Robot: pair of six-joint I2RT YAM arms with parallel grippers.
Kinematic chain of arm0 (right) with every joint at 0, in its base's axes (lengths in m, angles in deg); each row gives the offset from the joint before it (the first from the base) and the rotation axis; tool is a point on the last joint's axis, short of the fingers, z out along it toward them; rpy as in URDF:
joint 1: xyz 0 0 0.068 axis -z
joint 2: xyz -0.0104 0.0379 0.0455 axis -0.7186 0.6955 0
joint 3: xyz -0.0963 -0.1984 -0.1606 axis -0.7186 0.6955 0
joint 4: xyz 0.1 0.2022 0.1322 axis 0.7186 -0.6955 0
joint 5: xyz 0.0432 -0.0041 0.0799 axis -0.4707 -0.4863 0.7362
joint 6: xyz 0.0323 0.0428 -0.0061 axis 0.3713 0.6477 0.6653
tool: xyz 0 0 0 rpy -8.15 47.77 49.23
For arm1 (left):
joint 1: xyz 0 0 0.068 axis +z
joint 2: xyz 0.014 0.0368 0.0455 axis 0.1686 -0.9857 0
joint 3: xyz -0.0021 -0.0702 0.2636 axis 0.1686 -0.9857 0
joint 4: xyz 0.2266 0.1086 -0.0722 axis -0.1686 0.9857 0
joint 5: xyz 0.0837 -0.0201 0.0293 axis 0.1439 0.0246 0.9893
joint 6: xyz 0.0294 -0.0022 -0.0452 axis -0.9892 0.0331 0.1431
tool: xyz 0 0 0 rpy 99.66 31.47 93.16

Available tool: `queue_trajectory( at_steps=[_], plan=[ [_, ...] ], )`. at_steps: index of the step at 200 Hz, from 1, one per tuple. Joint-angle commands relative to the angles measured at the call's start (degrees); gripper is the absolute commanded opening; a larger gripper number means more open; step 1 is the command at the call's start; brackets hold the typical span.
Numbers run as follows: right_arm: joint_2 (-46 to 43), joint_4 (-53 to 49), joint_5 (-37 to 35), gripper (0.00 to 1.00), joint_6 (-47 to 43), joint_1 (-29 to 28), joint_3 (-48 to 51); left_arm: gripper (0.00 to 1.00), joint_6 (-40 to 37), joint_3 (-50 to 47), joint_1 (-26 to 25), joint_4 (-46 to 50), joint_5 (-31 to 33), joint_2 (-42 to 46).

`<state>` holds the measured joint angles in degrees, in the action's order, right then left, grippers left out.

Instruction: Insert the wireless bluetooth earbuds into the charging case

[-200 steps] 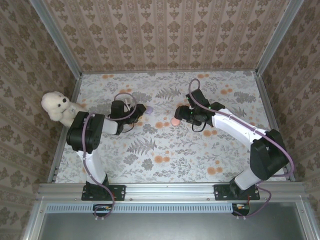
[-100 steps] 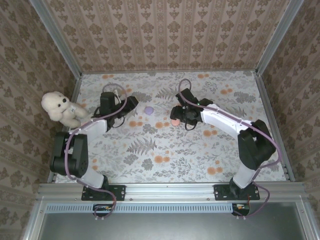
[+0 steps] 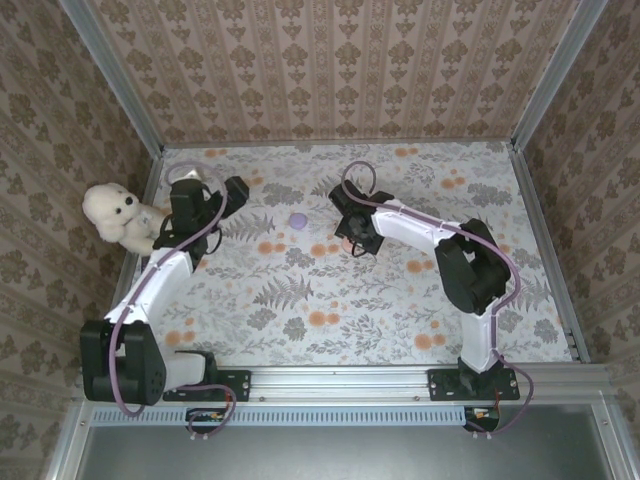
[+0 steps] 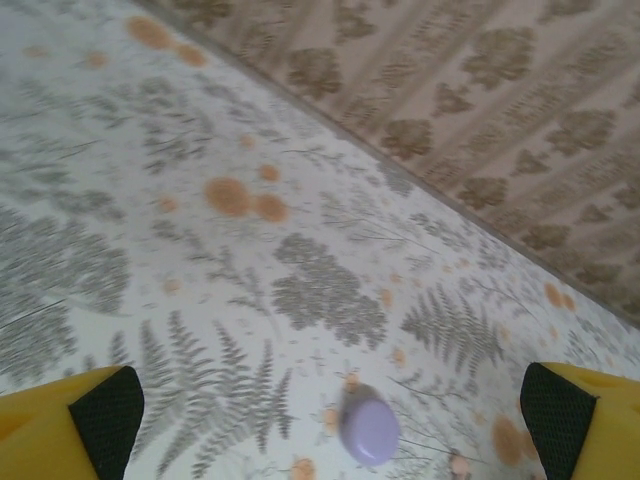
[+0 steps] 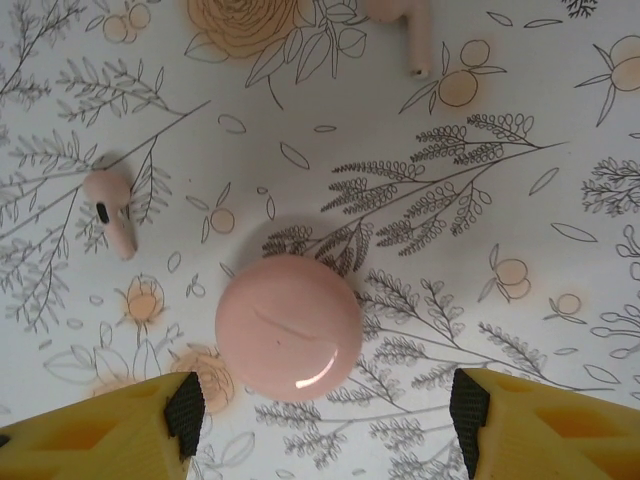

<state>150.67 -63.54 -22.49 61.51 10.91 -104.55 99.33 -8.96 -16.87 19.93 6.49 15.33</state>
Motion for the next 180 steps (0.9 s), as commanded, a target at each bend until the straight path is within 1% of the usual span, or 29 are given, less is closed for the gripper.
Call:
queue_trajectory(
  at_steps=[1,51,92,122,145,180],
  plan=[
    [2.91,-3.50,-2.16,0.70,3.73,-0.49,-3.32,1.00,3.78,-1.08,2.41,-0.45,-2.96,0.69],
    [7.14,-4.42,-1.80,0.70,4.46,-1.01,-6.39,1.00,8.39,-2.02,4.82,-1.43,-3.33,3.18],
    [10.15,-5.01,-1.32,0.70,4.08,-1.01,-8.11,1.00,12.66,-1.78,5.02,-1.42,-2.19,3.82],
    [11.95,-5.25,-0.91,0.68,1.57,-1.01,-9.05,1.00,13.43,-1.18,5.01,-1.92,-4.39,3.32],
    [11.82,-4.78,-0.71,0.62,-1.66,-1.01,-8.30,1.00,13.24,-0.11,4.96,-1.14,-7.14,3.19],
    [9.98,-3.13,-0.34,0.49,-7.71,-1.07,-4.51,0.98,11.80,2.46,4.42,-0.04,-11.15,2.41]
  ],
)
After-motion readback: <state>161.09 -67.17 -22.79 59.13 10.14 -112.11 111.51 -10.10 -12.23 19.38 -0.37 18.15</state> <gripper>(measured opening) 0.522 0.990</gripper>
